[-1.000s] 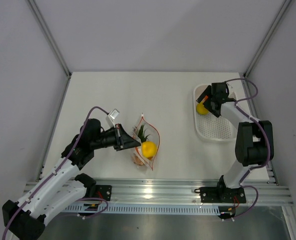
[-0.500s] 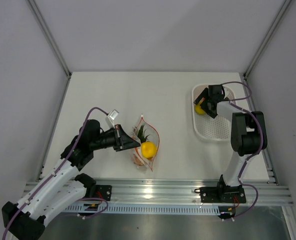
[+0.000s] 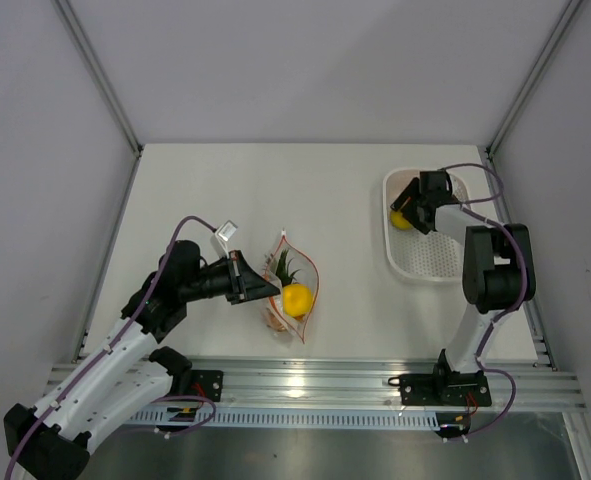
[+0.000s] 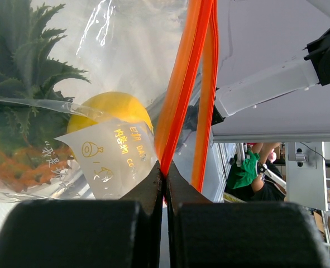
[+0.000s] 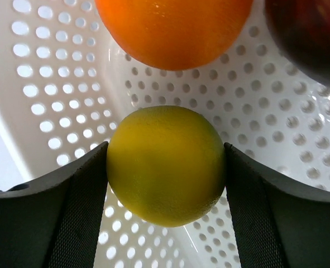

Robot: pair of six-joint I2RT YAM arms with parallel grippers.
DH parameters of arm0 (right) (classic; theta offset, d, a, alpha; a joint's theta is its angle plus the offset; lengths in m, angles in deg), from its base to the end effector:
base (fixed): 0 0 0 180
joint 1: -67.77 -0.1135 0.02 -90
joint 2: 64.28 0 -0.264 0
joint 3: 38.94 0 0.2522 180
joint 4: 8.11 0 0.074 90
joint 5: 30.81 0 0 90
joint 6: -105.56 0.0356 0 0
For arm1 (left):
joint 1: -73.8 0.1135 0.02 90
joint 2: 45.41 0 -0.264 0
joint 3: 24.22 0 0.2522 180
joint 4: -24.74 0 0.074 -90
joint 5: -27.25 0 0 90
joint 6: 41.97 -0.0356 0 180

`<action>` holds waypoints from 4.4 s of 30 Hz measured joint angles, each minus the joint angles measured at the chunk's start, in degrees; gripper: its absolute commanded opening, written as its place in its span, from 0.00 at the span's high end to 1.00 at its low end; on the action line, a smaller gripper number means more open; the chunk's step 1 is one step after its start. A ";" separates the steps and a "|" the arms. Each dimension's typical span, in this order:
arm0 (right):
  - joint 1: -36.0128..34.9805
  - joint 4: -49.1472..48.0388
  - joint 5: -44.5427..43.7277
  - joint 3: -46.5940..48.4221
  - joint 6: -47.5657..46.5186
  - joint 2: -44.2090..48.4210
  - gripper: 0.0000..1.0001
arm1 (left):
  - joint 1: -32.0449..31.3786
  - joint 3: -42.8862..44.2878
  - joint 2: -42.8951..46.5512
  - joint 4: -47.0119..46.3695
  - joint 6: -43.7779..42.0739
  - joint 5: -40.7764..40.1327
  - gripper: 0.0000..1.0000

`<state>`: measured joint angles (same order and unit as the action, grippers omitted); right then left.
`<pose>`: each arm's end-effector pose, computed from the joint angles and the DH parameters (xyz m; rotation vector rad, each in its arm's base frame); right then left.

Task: Place the food in the zip-top bag and seal the zipper
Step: Pick up the fake fruit from the bin, then place the fake fruit in the zipper food storage bag, then adjust the zipper food storage bag at the center of the board.

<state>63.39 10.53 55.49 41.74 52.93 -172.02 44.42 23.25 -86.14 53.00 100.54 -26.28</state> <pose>0.4005 0.0284 0.1718 0.7067 2.2763 0.2738 0.1342 -0.0998 0.2777 0.0414 2.2086 -1.4978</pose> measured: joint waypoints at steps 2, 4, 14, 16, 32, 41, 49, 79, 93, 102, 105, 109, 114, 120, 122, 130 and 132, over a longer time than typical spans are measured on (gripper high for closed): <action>0.31 0.96 -0.11 -0.55 -0.15 1.73 0.88 | 0.00 0.00 0.00 0.02 0.00 0.00 0.99; 0.46 2.10 -0.35 -0.63 -0.63 4.35 0.94 | 0.00 0.00 0.00 0.02 0.00 0.00 1.00; 0.48 6.51 6.45 -0.87 -6.36 29.83 1.00 | 0.00 -0.02 -0.13 -0.02 0.00 0.00 0.99; 0.31 6.38 10.47 -1.73 -8.07 35.04 1.00 | 0.00 -0.02 -0.26 -0.02 0.00 0.00 0.99; -25.44 8.81 36.35 -6.88 -24.76 51.76 1.00 | 0.00 -0.20 -0.96 -0.28 0.02 0.00 0.99; -43.87 9.64 34.51 -6.84 -30.32 50.73 0.94 | -0.09 -0.20 -1.03 -0.28 0.07 0.00 0.99; -51.95 11.06 27.96 -5.38 -32.94 42.62 0.94 | -0.13 -0.20 -0.98 -0.26 0.20 -0.02 1.00; -54.80 18.80 1.99 6.19 -29.20 27.67 0.01 | -1.16 -0.17 -0.35 -0.20 1.53 -0.26 0.99; -54.64 25.66 -6.25 9.31 -22.36 36.65 0.02 | -1.27 -0.17 -0.57 -0.22 1.53 -0.20 1.00; -52.72 29.35 -8.94 2.97 -15.39 38.58 0.35 | -1.27 -0.17 -1.16 -0.61 1.66 -0.15 1.00; -52.04 29.68 -8.85 1.18 -13.88 37.05 0.41 | -1.27 -0.17 -1.09 -0.66 1.68 -0.15 0.99; -51.23 29.55 -7.63 0.68 -13.22 34.67 0.77 | -1.29 -0.17 -0.85 -0.66 1.68 -0.04 0.99; -50.51 28.68 -4.61 0.79 -12.76 32.70 1.00 | -1.36 -0.13 -0.74 -0.61 1.73 0.04 1.00; -53.96 30.64 -5.86 5.33 -17.03 33.79 1.00 | -1.44 3.39 0.96 0.76 3.41 1.25 1.00; -55.43 30.45 -6.36 6.36 -18.16 36.46 1.00 | -1.53 6.73 2.03 2.78 3.34 1.25 0.99; -55.23 29.57 -6.84 6.23 -18.93 45.86 1.00 | -1.68 1.92 4.15 -4.11 4.85 1.70 0.99; -54.73 28.87 -6.51 4.17 -18.73 45.18 1.00 | -1.70 -3.43 2.51 -6.54 6.08 1.77 0.99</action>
<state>8.66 39.41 48.97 45.91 34.20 -126.85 42.71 19.82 -83.63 46.46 106.62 -24.51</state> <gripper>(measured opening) 0.002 0.004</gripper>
